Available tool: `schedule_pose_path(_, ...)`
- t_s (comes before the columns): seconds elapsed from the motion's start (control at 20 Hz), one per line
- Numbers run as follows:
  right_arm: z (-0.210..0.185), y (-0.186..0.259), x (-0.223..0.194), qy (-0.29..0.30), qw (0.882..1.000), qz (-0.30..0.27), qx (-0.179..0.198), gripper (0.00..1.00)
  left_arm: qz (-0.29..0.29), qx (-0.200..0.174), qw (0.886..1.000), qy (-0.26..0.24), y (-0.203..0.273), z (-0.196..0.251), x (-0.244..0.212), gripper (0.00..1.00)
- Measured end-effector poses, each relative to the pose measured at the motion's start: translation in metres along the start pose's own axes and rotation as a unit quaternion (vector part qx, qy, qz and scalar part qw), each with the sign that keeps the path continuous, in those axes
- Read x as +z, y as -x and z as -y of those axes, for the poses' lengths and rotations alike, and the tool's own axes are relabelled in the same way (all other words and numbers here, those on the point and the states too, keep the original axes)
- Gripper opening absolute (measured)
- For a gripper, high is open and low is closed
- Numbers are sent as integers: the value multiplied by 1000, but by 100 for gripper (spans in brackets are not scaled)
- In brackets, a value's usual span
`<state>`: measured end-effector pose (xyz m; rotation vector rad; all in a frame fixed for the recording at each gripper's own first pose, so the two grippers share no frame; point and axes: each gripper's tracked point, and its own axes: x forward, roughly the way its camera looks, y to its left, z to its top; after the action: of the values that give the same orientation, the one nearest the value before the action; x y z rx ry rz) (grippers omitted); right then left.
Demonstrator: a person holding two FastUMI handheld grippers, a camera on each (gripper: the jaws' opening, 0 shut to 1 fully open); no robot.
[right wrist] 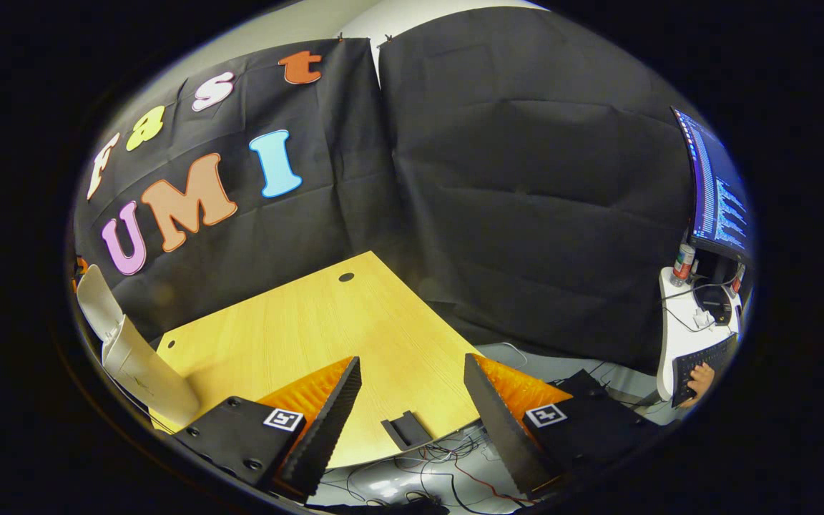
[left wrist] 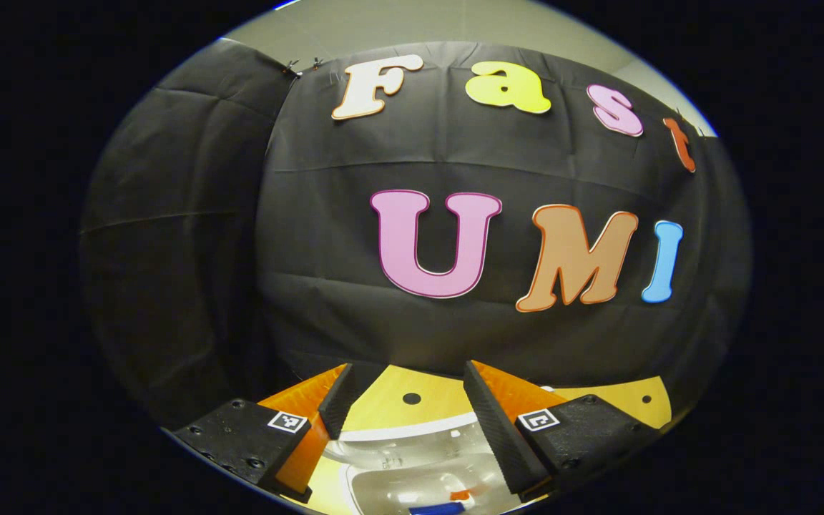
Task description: Press the lid of the desktop garbage bin to open it, pick up the crumpled paper on the desktop and throw it into the bin, then pick up the pop can on the desktop and drop it into the bin, and finally close the garbage bin lid.
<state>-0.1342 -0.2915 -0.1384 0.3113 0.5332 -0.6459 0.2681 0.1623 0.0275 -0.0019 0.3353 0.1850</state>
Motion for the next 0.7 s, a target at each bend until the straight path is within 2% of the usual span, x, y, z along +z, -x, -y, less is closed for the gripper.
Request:
schedule_pose_path(0.25, -18, -9, 8, 16, 1000, 0, 25, 97, 12, -33, 999, -10, 34, 27, -26, 92)
schedule_pose_path(0.45, -20, -15, 12, 32, 999, -4, 33, 96, 56, -33, 998, -27, 58, 39, -50, 91)
schedule_pose_path(0.7, -25, -17, 17, 43, 998, -3, 40, 96, 68, -40, 996, -49, 74, 54, -87, 91)
